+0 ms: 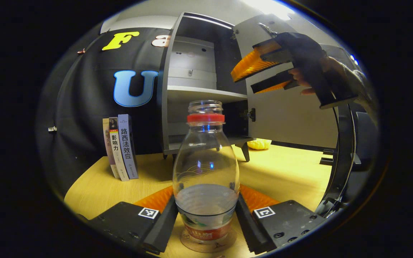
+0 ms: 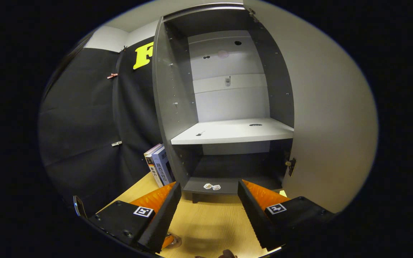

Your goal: Open the cabinet door with the right hand, grasp the bottle in the cabinet with the left hand and place it on the coaster, then close the cabinet door with the right hand.

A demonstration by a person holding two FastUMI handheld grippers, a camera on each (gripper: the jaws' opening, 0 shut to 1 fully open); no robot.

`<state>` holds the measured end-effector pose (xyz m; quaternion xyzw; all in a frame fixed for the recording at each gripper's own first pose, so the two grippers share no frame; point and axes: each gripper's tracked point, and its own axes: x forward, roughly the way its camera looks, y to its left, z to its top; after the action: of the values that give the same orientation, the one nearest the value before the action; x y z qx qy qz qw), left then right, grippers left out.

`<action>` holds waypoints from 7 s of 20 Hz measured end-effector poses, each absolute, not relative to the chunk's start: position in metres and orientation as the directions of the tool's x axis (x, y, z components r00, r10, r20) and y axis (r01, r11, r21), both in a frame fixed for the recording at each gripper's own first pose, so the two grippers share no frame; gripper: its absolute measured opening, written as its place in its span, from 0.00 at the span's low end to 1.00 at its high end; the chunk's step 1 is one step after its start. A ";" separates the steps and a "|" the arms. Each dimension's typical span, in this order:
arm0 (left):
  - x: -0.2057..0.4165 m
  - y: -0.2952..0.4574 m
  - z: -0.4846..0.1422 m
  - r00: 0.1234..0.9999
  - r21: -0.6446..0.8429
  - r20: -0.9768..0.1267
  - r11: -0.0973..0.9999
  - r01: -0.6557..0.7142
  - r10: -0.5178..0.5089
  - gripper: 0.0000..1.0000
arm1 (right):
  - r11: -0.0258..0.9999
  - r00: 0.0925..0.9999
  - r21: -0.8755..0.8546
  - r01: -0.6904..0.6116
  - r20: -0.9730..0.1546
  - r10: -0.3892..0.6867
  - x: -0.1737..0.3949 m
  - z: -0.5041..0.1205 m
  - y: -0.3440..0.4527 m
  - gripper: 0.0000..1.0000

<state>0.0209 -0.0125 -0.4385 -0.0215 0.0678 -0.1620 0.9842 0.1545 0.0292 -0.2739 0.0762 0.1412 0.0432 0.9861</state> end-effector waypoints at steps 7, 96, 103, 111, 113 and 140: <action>0.020 -0.012 -0.438 0.940 -0.110 -0.144 0.949 0.295 -0.309 0.89 | 0.983 0.955 0.171 -0.065 -0.274 0.111 0.150 -0.271 0.028 0.98; 0.043 -0.014 -0.112 0.993 -0.097 0.000 0.988 0.118 -0.119 0.93 | 0.991 1.000 0.130 -0.021 -0.006 0.022 0.064 -0.079 -0.101 0.97; 0.049 -0.032 -0.097 0.998 -0.165 -0.015 0.985 0.056 -0.059 0.89 | 0.995 1.000 0.102 0.003 0.026 -0.005 0.072 -0.076 -0.119 0.97; 0.057 -0.041 -0.085 1.000 -0.134 -0.010 0.991 0.025 -0.027 0.89 | 0.994 0.998 0.100 -0.049 0.036 0.046 0.087 -0.082 -0.127 0.97; 0.059 -0.051 -0.085 0.999 -0.125 -0.007 0.991 0.044 -0.045 0.89 | 0.994 0.997 0.085 -0.063 0.044 0.059 0.088 -0.079 -0.127 0.97; 0.077 -0.063 -0.070 0.996 -0.089 0.013 0.992 0.090 -0.089 0.89 | 0.998 0.998 0.031 -0.063 0.001 0.063 0.097 -0.095 -0.125 0.97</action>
<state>0.0770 -0.0628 -0.0703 -0.0450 -0.0046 -0.0447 0.9980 0.0971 -0.1251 -0.0949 0.0156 0.0002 0.0316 0.9994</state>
